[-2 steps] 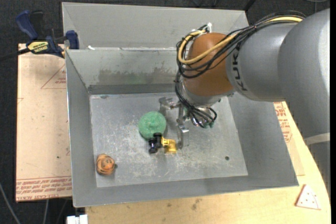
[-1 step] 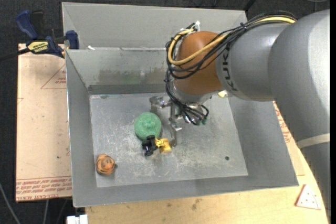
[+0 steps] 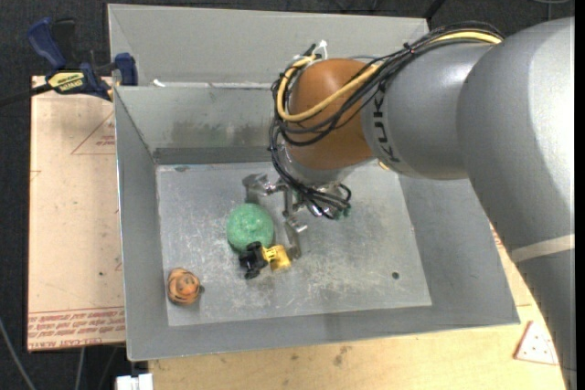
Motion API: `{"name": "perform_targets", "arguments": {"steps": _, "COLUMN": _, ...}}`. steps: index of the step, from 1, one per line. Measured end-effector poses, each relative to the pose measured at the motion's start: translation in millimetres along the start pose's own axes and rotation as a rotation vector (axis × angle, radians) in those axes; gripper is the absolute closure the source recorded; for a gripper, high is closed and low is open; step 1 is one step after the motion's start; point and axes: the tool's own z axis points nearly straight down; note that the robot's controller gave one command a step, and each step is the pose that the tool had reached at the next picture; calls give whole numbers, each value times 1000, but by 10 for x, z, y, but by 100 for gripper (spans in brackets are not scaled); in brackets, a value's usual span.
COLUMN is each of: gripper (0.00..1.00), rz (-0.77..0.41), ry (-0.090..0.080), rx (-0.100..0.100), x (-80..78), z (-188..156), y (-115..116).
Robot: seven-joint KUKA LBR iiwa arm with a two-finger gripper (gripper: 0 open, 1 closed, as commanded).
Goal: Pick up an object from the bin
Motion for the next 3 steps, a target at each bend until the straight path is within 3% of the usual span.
{"name": "perform_targets", "arguments": {"steps": 1, "gripper": 100, "rz": -294, "ry": -2, "rx": -1, "x": -416, "z": 9, "y": 345}}
{"name": "perform_targets", "arguments": {"steps": 2, "gripper": 0, "rz": -294, "ry": -2, "rx": -1, "x": -413, "z": 11, "y": 342}}
{"name": "perform_targets", "arguments": {"steps": 3, "gripper": 0, "rz": -294, "ry": -2, "rx": -1, "x": -413, "z": 11, "y": 342}}
